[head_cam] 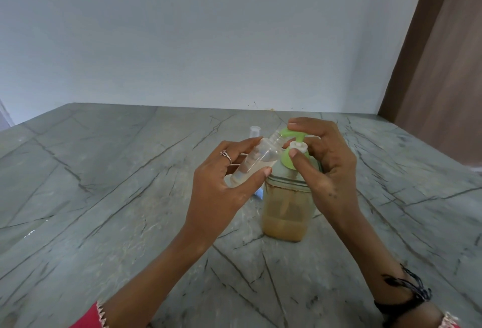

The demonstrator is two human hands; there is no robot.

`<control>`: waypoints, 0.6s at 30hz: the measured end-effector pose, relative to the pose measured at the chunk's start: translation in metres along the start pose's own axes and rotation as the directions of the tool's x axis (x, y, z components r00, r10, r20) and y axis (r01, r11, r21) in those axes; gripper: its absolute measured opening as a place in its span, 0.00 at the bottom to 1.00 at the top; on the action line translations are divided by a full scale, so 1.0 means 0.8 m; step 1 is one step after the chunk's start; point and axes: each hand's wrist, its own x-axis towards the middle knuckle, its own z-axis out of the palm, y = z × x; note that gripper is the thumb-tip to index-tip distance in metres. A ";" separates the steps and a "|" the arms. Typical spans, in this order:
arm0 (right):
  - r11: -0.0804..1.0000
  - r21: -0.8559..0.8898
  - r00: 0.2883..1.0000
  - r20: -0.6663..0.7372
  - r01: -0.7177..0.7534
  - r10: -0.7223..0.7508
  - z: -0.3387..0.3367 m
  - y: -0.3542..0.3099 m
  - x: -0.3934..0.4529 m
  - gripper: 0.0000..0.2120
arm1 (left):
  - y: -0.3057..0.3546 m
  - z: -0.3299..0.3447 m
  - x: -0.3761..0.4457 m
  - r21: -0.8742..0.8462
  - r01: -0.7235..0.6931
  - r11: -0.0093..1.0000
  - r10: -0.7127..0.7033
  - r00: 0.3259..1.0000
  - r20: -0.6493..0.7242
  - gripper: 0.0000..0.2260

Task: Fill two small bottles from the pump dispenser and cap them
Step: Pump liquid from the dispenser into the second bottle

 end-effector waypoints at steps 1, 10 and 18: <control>1.000 0.006 1.000 -0.013 -0.006 0.006 0.001 -0.001 0.000 0.12 | 0.000 0.000 0.000 -0.006 0.003 1.000 -0.003 1.000 0.000 0.19; 1.000 0.003 0.998 -0.051 -0.019 0.020 0.004 -0.009 0.006 0.13 | 0.002 -0.001 0.000 -0.002 0.007 1.000 -0.007 1.000 0.000 0.18; 1.000 0.009 1.000 -0.013 -0.024 0.024 0.003 -0.002 -0.004 0.14 | 0.000 -0.002 0.001 -0.001 0.003 1.000 -0.003 1.000 0.007 0.18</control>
